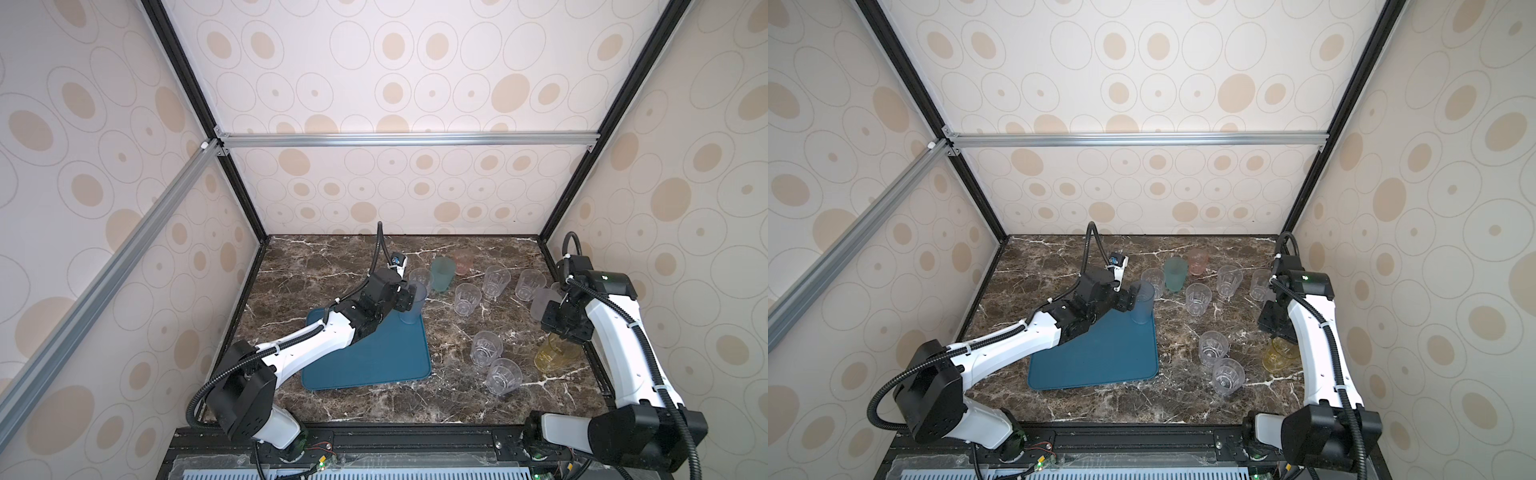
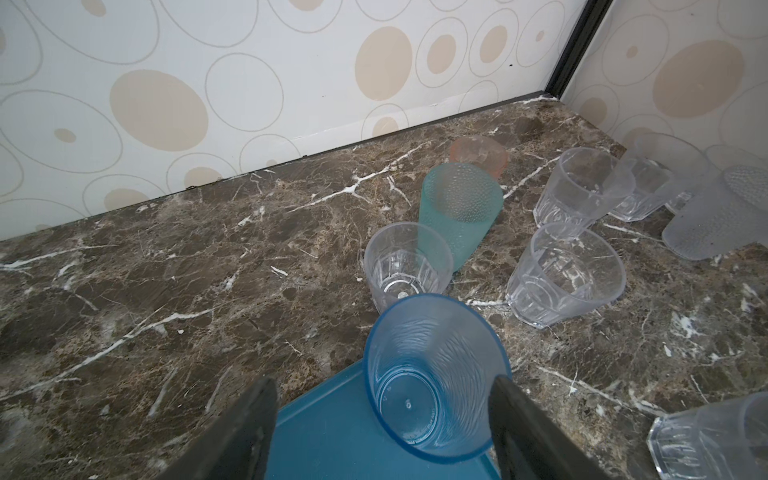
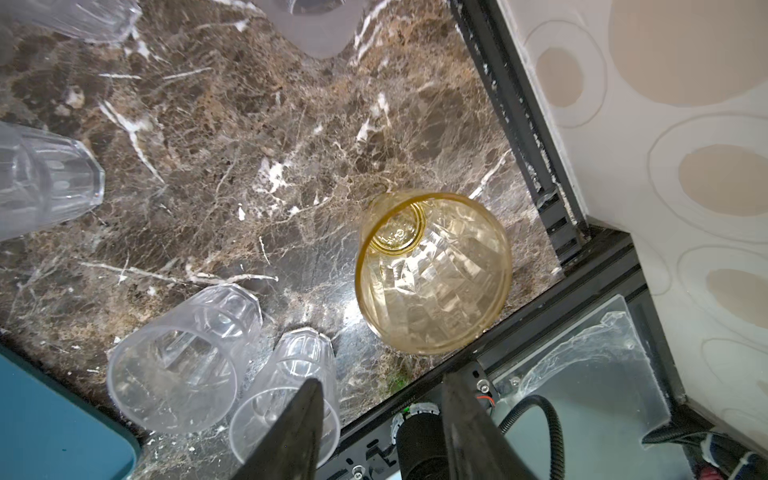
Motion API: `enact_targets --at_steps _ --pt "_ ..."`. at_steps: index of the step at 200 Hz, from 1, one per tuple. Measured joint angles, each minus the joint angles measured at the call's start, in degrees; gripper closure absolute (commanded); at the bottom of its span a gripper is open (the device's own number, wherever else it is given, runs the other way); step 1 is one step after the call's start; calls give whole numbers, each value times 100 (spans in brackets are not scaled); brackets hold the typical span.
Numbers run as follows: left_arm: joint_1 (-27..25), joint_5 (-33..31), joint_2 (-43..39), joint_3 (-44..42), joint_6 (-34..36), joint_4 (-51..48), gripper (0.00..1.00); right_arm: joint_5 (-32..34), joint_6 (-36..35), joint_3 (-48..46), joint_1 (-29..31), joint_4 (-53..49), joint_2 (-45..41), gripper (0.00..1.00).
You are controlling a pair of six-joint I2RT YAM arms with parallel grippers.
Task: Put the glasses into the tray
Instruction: 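Open the right gripper and reach it to the yellow amber cup, then grasp the yellow amber cup with the right gripper and lift it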
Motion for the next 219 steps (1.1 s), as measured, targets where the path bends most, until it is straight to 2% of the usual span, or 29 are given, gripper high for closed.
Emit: enact_targets --at_steps 40,107,171,219 --pt "0 -28 -7 -50 37 -2 18 -216 13 -407 -7 444 168 57" --pt "0 -157 -39 -96 57 -4 18 -122 -74 -621 -15 1034 782 63" --pt "22 -326 -114 -170 122 -33 18 63 -332 -708 -33 1322 1082 89" --pt "105 -492 -323 -229 181 -50 18 177 -511 -706 -44 1325 1093 100"
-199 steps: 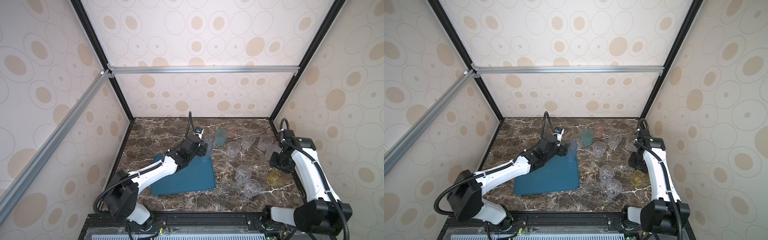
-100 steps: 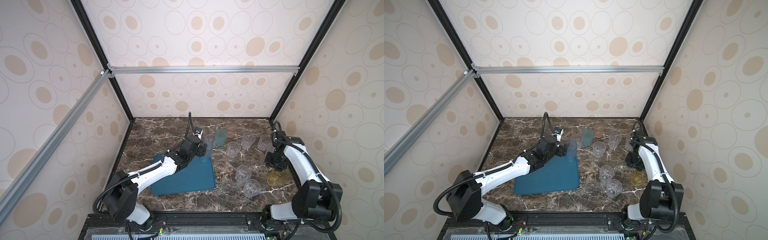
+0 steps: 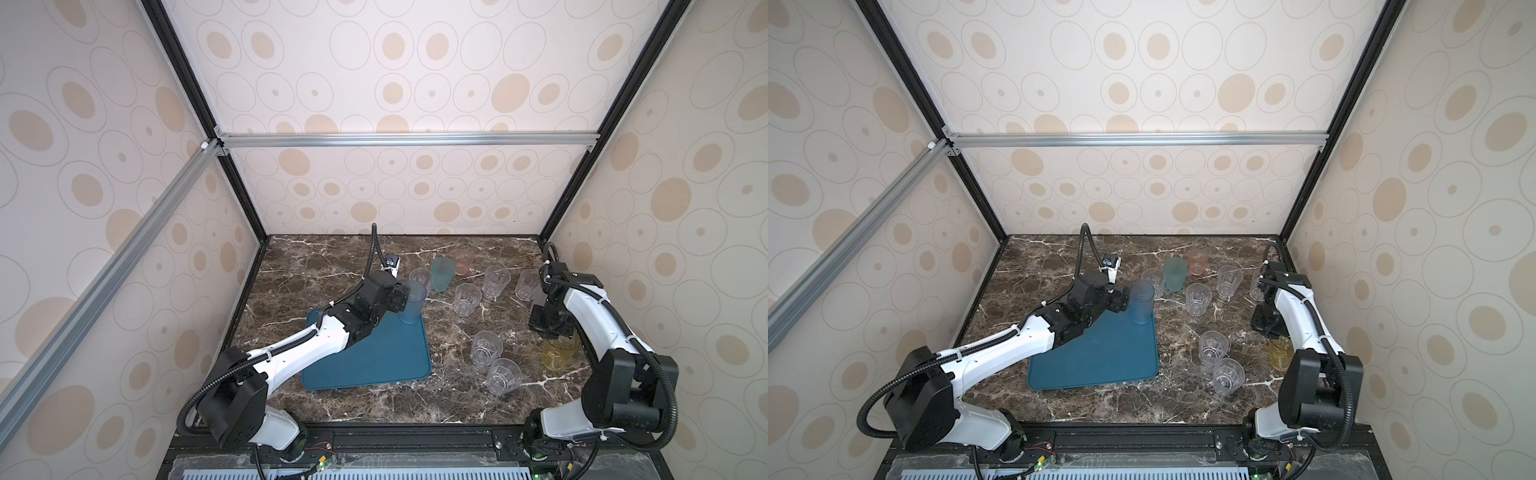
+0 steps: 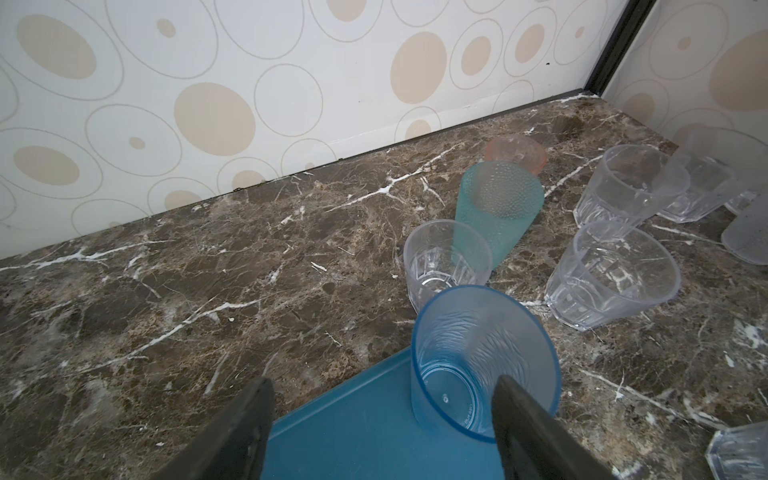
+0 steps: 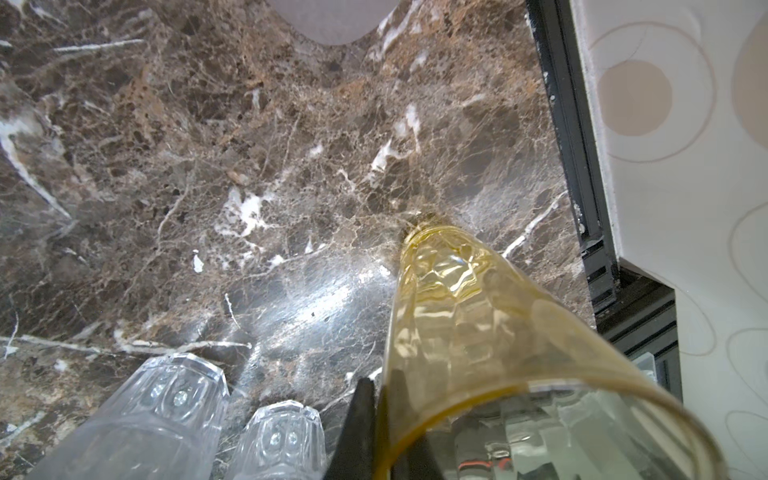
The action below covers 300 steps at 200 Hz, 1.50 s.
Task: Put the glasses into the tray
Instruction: 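Grasp the yellow amber cup with the right gripper and lift it, then carry the yellow amber cup with the right gripper over the teal tray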
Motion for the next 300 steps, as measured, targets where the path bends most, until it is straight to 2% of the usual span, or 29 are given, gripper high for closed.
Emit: enact_targets --at_steps 41,69,115,159,189,217,266,300 --pt "37 -42 -15 -35 24 -4 17 61 -46 238 52 -297 -35 100" --pt "98 -74 -17 -42 57 -31 17 136 -33 997 369 -723 -116 100" --pt "424 -151 -205 -48 122 -151 17 275 170 3108 1589 -1432 63 100" --pt "994 -225 -719 -205 131 -240 17 444 262 5069 2959 -1862 1163 100" --pt "1355 -284 -1043 -345 122 -369 17 490 164 5941 3742 -1766 1834 100" --pt "1606 -304 -1257 -407 118 -485 18 201 81 6457 4264 -1478 2194 100" --pt "2041 -540 -1335 -369 -59 -1110 18 -922 286 6693 4889 -603 2529 100" --pt "2457 -476 -1342 -328 -243 -1486 24 -1458 466 7099 5296 -304 3226 100"
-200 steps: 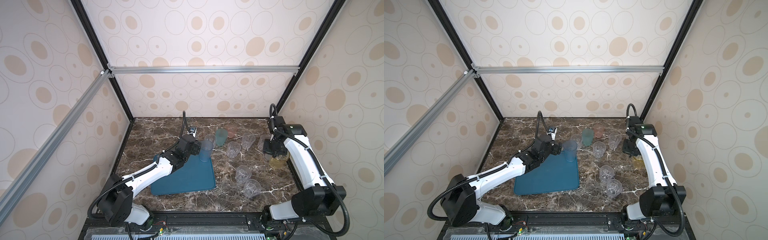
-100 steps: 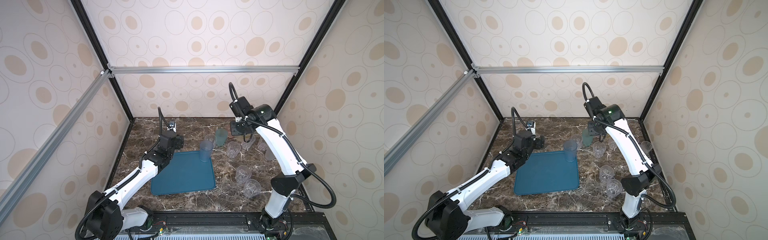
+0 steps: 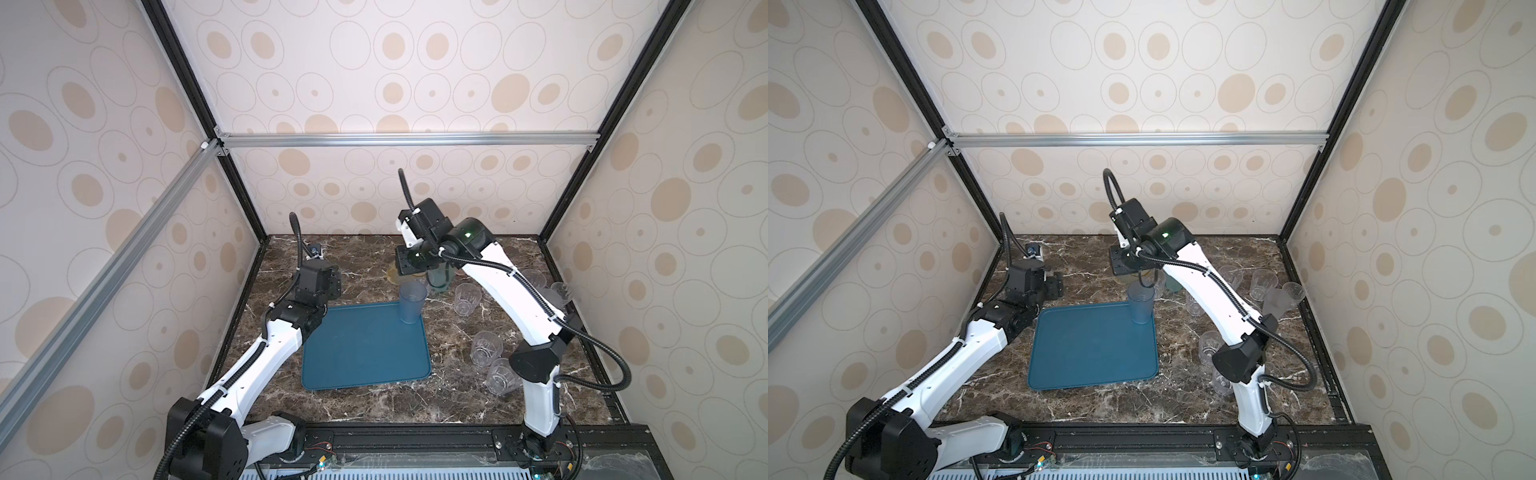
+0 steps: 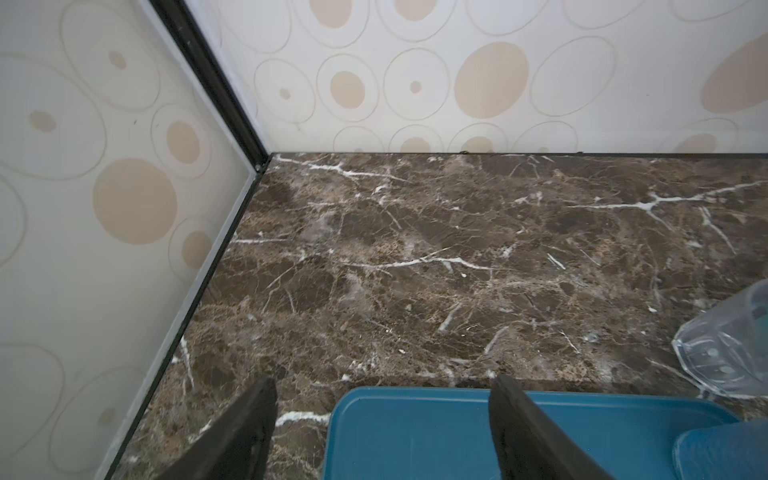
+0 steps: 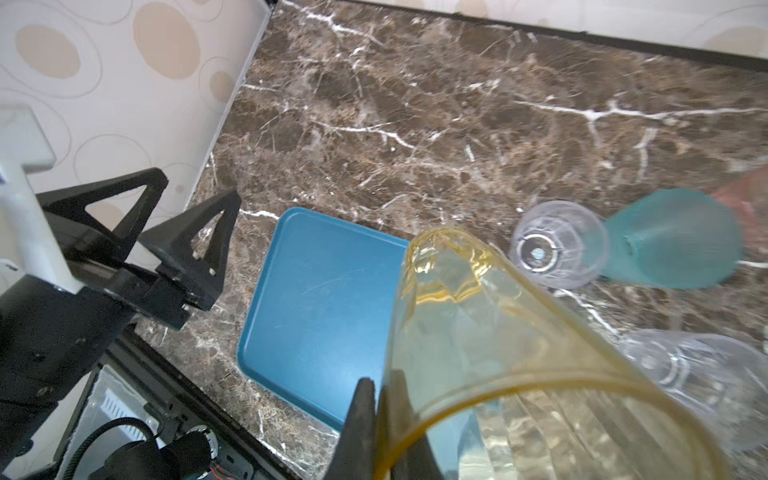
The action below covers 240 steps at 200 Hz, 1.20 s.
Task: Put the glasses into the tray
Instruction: 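Carry the yellow amber cup with the right gripper over the teal tray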
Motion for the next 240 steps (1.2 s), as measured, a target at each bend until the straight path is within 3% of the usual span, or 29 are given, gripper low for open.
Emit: enact_targets --at_steps 54,153,215,240 --pt "544 566 -144 0 -227 -160 25 -63 81 339 490 -160 1193 100" --pt "579 1449 -114 -92 -516 -142 28 -96 57 726 684 -476 2159 94" --pt "579 1609 -76 -98 -538 -149 28 -310 70 765 708 -354 2249 67" --pt "581 1556 -76 -94 -525 -214 27 -525 50 793 702 -275 2236 60"
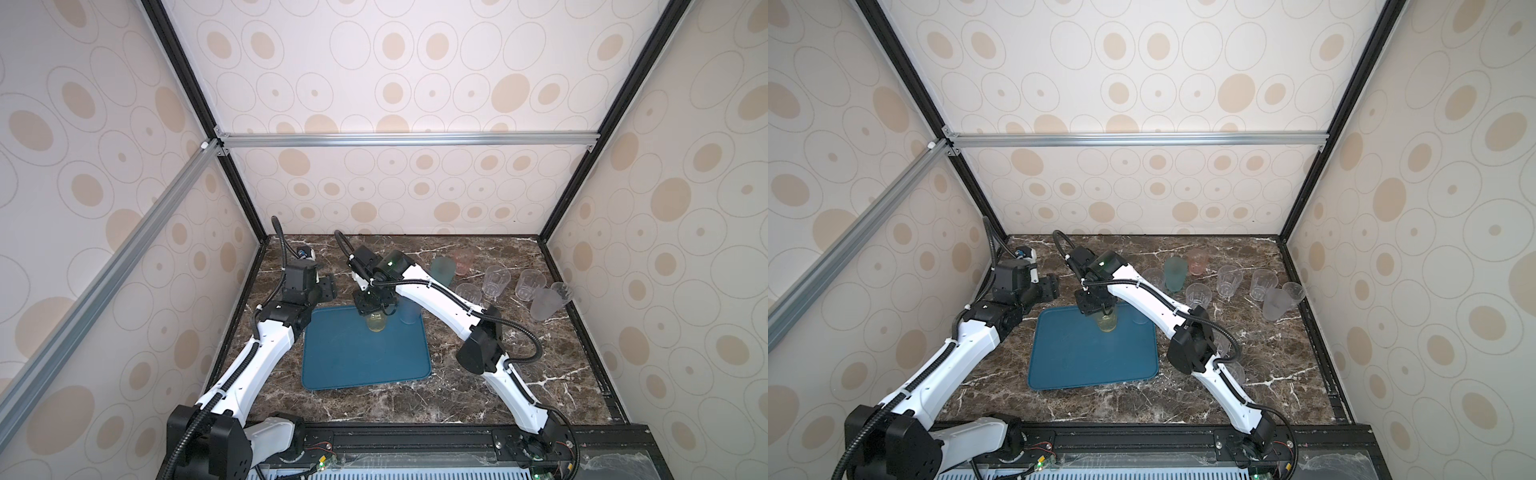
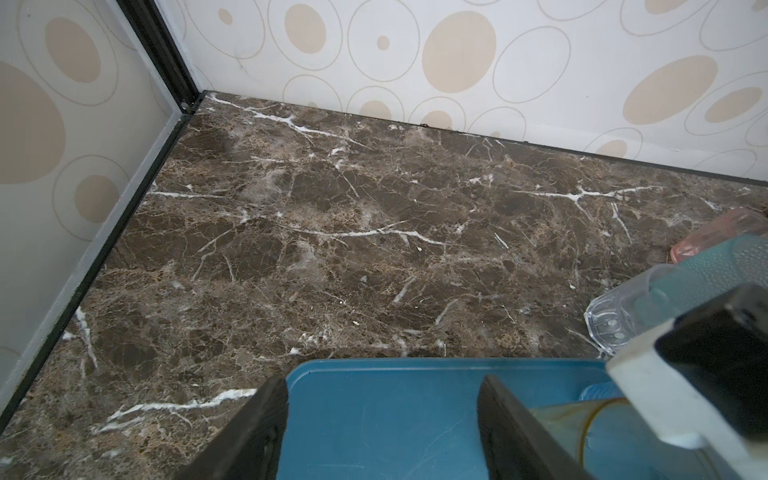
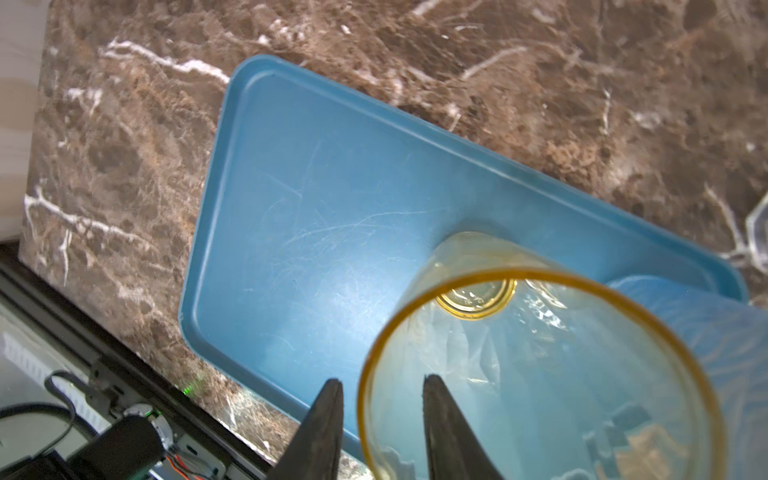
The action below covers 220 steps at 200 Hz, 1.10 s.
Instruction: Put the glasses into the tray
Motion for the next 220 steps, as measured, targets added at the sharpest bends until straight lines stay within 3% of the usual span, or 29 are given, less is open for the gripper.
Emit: enact_targets --at_steps 51,88,133,167,220 --pt "85 118 92 186 105 -350 31 -190 35 -149 -157 256 -487 59" --pt "83 988 109 175 -87 -299 30 33 103 -739 -437 660 -1394 60" --pt "-138 1971 490 17 -507 55 35 730 238 -2116 -769 1320 -2396 60" --pt "-560 2065 946 20 -555 133 40 1032 352 -2964 -918 1665 -2719 61" --pt "-916 1803 1331 153 -442 44 50 1104 457 -3368 -984 1923 -2806 61"
